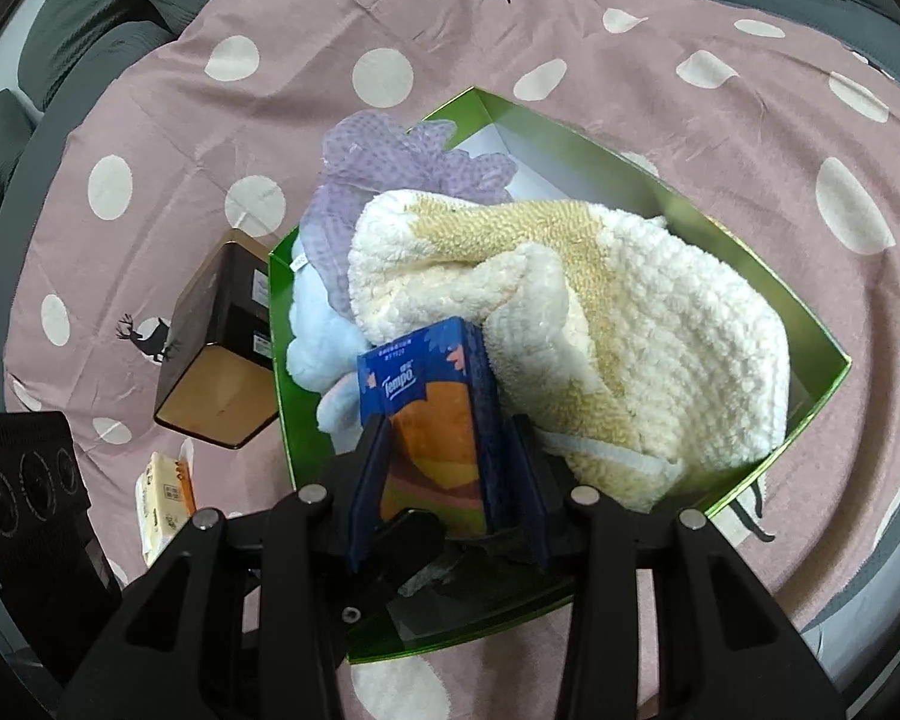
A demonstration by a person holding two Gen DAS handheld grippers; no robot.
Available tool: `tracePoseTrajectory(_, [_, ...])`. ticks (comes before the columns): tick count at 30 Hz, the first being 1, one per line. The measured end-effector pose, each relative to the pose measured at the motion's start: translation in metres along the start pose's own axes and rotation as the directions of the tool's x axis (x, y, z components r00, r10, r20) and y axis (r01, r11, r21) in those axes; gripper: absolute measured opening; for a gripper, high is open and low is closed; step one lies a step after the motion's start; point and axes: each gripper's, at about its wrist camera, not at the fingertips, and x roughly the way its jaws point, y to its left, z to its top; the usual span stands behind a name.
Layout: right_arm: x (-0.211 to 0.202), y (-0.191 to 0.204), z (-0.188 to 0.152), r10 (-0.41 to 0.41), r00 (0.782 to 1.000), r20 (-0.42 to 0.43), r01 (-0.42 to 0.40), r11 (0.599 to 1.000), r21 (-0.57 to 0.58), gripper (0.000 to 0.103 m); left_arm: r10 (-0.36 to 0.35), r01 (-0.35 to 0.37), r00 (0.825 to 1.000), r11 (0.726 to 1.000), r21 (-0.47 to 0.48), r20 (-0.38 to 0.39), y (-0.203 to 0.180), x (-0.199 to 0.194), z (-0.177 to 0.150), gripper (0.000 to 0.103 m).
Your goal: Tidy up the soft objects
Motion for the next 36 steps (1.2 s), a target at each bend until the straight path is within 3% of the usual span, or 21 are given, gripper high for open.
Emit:
tracePoseTrajectory(20, [-0.005, 0.003, -0.003, -0.032, 0.999, 0.016, 0.032, 0.999, 0.009, 0.040, 0.030, -0.030, 1.000, 1.000, 0.008, 0.007, -0.001, -0.009, -0.003, 0.039])
tracePoseTrajectory(22, [-0.013, 0.007, -0.005, -0.047, 0.998, 0.035, 0.047, 0.999, -0.004, 0.047, 0.047, -0.048, 0.998, 0.999, 0.025, 0.031, -0.005, -0.018, -0.006, 0.045])
tracePoseTrajectory(24, [-0.023, 0.010, -0.007, -0.058, 0.996, 0.063, 0.060, 0.998, -0.020, 0.057, 0.065, -0.067, 0.996, 0.997, 0.030, 0.054, -0.006, -0.027, -0.008, 0.064])
tracePoseTrajectory(25, [-0.031, 0.012, -0.008, -0.058, 0.995, 0.085, 0.060, 0.998, -0.027, 0.065, 0.075, -0.077, 0.995, 0.997, 0.031, 0.069, -0.007, -0.033, -0.010, 0.068])
tracePoseTrajectory(27, [-0.043, 0.016, -0.011, -0.051, 0.992, 0.115, 0.056, 0.998, -0.038, 0.070, 0.086, -0.090, 0.991, 0.995, 0.036, 0.102, -0.010, -0.046, -0.013, 0.080])
tracePoseTrajectory(30, [-0.063, 0.024, -0.015, -0.054, 0.986, 0.160, 0.065, 0.996, -0.065, 0.080, 0.111, -0.120, 0.983, 0.991, 0.051, 0.148, -0.015, -0.065, -0.018, 0.090])
tracePoseTrajectory(36, [-0.104, 0.045, -0.030, -0.050, 0.962, 0.267, 0.083, 0.990, -0.112, 0.094, 0.185, -0.208, 0.948, 0.976, 0.066, 0.259, -0.026, -0.107, -0.031, 0.098])
